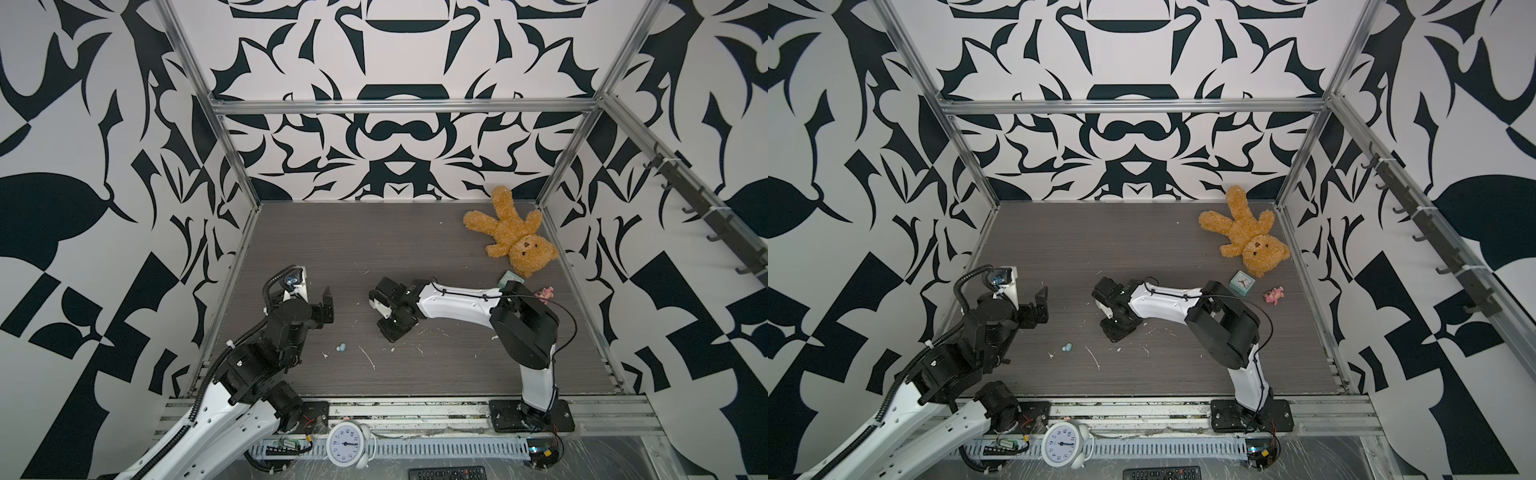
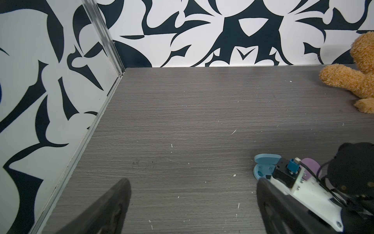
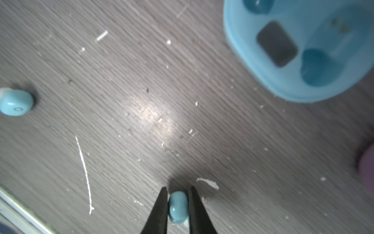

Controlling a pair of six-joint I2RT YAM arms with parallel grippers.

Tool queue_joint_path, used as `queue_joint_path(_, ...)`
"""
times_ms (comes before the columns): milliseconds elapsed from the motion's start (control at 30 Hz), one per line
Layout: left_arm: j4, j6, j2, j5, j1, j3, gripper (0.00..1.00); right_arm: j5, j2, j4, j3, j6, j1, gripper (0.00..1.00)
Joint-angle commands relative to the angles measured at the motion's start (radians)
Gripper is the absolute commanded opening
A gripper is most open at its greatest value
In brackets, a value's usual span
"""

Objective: Insert wireless bluetooth earbuds into charging case
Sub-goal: Place the wireless bluetooth earbud at the bottom-center of the table, then pick up the wireless bluetooth earbud from the bottom-center of the table.

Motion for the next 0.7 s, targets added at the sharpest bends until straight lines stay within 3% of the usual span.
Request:
queue_joint_path(0, 0.011, -0.005, -0.004, -0.008, 0.005, -0.014, 0.99, 0.038, -0.01, -0.041, 0.025, -0.02, 0.004, 0.27)
queue_joint_path(267, 0.016, -0.005, 0.0, -0.005, 0.004, -0.013, 0.99, 0.11, -0.043, -0.081, 0.041, -0.027, 0.018, 0.51)
queue_joint_path(467, 0.015, -0.005, -0.003, -0.005, 0.006, -0.013, 0.99, 0.227, -0.087, -0.121, 0.072, 0.013, 0.055, 0.59)
queue_joint_path(667, 0.015, -0.006, -0.01, -0.007, 0.006, -0.012, 0.99, 0.327, -0.084, -0.167, 0.121, 0.091, 0.152, 0.6)
